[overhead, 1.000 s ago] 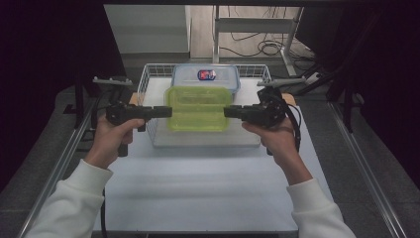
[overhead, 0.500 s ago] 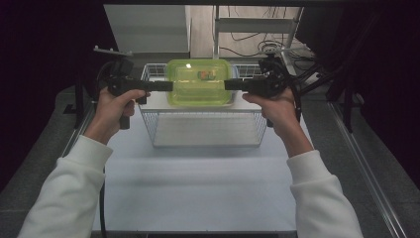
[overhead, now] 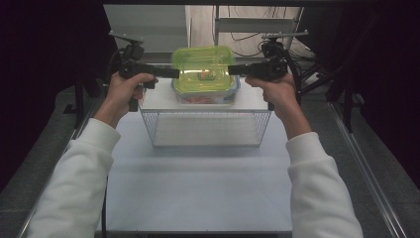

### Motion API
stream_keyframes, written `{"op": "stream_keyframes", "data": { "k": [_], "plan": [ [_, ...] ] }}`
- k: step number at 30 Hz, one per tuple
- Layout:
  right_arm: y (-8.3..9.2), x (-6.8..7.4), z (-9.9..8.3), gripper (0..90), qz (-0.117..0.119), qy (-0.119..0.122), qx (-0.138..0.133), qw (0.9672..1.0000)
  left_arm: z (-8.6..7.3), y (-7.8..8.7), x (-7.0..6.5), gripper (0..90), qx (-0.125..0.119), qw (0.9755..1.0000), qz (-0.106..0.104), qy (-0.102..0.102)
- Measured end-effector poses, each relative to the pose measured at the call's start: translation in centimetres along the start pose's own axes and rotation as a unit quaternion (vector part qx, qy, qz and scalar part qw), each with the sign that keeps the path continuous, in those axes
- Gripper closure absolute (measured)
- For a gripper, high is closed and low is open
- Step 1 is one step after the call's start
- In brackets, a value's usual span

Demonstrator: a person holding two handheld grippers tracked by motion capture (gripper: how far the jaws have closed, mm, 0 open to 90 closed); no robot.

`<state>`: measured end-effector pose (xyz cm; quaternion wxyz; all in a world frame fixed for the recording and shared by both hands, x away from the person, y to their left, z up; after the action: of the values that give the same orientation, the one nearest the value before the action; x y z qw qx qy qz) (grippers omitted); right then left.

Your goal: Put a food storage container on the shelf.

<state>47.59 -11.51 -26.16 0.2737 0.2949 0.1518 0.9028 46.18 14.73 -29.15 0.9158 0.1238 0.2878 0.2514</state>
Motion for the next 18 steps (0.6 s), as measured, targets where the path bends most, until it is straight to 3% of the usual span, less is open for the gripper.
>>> {"op": "stream_keyframes", "data": {
  "k": [6,11,16,18],
  "plan": [
    [-1.0,-1.7,0.8,79.7,0.002,-0.034,-0.001,0.9994,0.8,-0.6,1.2,80.9,0.003,0.9998,0.007,0.019],
    [-1.7,-2.7,0.9,79.3,0.009,-0.059,-0.002,0.9982,1.3,-0.8,1.8,80.9,-0.005,0.9991,0.0,0.042],
    [-2.4,-3.4,1.3,78.1,0.013,-0.085,-0.008,0.9962,1.6,-1.0,2.6,79.4,-0.018,0.995,-0.02,0.096],
    [-2.6,-3.7,1.5,76.9,0.01,-0.097,-0.006,0.9953,1.8,-1.2,2.9,79.5,-0.022,0.9935,-0.025,0.109]
  ]
}}
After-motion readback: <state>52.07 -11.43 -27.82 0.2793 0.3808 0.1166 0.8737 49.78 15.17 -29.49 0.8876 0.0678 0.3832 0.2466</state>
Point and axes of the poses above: each handheld gripper's, and its own axes: y roughly backward along the jaws, z roughly out of its top, x roughly to its left, the point moved 6 cm from there along -y, roughly forward along the jaws, and after that the axes turned 6 degrees about -y, right-handed, at the moved point
